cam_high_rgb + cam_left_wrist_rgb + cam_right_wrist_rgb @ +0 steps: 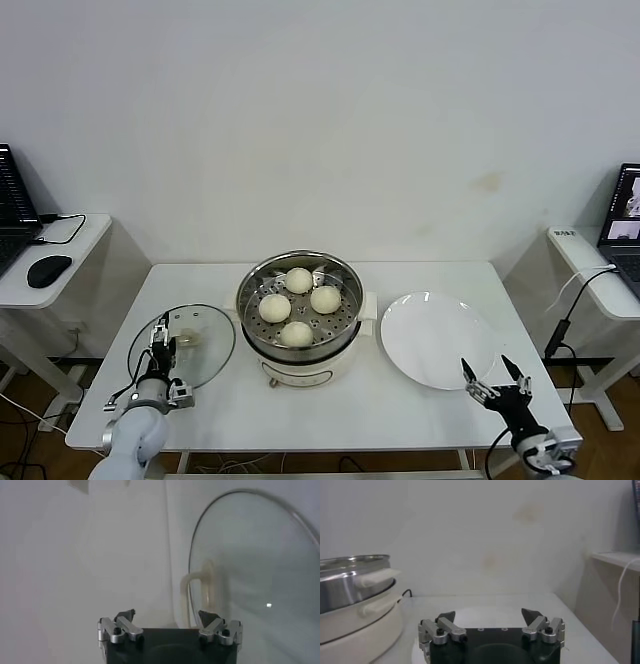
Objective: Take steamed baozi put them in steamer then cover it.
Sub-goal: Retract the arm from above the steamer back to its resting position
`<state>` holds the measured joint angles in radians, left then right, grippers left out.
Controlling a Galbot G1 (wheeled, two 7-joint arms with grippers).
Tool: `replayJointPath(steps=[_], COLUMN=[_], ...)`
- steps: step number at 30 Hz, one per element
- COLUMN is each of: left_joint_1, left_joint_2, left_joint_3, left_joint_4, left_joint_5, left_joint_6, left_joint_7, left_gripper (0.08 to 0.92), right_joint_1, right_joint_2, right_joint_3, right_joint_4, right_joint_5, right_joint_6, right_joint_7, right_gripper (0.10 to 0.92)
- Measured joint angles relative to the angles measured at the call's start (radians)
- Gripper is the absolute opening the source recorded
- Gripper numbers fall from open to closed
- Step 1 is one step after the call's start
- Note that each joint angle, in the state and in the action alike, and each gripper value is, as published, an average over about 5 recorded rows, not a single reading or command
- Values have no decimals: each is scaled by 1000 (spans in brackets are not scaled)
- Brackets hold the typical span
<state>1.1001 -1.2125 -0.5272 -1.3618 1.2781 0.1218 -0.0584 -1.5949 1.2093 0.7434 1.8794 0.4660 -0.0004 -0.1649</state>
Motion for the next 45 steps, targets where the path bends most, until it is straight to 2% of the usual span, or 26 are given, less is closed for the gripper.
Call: replayJointPath(steps=[14, 22, 25, 45], left_joint_1=[-87, -100, -101, -121], left_joint_2=[-32, -36, -37, -25], left_joint_3=[0, 2, 2, 1], left_joint_4=[93, 133, 147, 206], left_joint_5=[-16, -31, -40, -84], left_joint_6=[15, 18, 13, -14], left_joint_7=[-32, -58, -65, -86], left_gripper=[823, 806, 740, 171], right_joint_1=[-10, -10, -12, -29], right_joint_2=[8, 11, 11, 22], right_joint_3=[12, 12, 12, 17], right_joint_4=[0, -2, -2, 8], right_joint_5=[-5, -9, -10, -20], right_joint_6=[5, 5, 5, 9], right_joint_7=[-3, -6, -7, -11], right_gripper=[823, 823, 823, 823])
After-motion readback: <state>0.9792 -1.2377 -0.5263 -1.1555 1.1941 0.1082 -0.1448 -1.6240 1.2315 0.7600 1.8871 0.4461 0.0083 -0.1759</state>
